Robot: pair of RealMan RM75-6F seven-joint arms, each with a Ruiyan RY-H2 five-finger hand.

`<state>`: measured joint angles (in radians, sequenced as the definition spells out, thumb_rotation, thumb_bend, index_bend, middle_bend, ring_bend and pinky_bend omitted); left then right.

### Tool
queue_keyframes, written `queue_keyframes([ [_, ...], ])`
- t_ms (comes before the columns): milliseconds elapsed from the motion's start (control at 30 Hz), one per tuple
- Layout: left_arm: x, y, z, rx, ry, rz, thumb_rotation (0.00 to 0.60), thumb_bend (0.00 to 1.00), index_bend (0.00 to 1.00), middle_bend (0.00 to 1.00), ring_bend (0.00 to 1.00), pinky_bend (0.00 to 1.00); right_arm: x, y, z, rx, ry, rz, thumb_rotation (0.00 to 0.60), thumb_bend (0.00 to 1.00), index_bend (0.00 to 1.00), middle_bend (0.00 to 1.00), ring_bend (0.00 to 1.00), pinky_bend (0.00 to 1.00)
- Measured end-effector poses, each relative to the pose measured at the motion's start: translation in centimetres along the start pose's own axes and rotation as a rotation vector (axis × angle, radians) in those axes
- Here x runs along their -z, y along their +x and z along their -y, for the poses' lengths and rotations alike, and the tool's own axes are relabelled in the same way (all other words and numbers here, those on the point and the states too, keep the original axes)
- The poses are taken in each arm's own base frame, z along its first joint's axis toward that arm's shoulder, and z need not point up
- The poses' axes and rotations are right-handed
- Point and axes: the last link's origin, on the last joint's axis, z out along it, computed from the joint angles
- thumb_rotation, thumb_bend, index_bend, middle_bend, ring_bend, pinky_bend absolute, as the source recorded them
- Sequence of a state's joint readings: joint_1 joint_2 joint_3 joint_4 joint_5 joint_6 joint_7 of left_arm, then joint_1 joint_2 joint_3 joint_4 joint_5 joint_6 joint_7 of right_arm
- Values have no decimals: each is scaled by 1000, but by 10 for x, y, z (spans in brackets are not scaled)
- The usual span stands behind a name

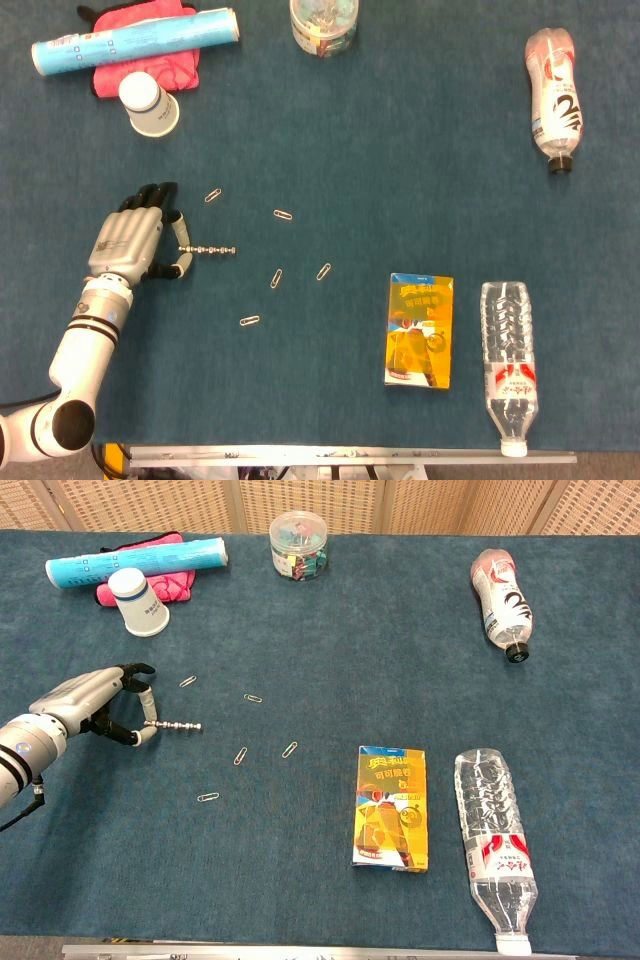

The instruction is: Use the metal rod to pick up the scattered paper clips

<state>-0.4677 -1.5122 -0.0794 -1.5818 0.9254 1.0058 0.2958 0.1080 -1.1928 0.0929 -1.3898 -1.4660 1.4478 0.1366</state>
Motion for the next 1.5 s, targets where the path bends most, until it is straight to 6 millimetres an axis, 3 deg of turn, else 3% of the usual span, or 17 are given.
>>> queue_keyframes([
  [467, 12, 22, -9, -69, -51, -64, 600, 369, 561, 98, 0, 106, -1, 1, 1, -2, 4, -6, 600, 27, 192, 164, 131, 531],
  [900, -3, 39, -7, -170, -32, -116, 600, 369, 568, 98, 0, 121, 0, 2, 0, -3, -1, -6, 600, 27, 192, 164, 131, 531],
  [1500, -6, 55, -10, -181, -35, -139, 600, 369, 569, 98, 0, 124, -1, 0, 0, -8, 0, -4, 600, 27, 192, 164, 130, 531],
])
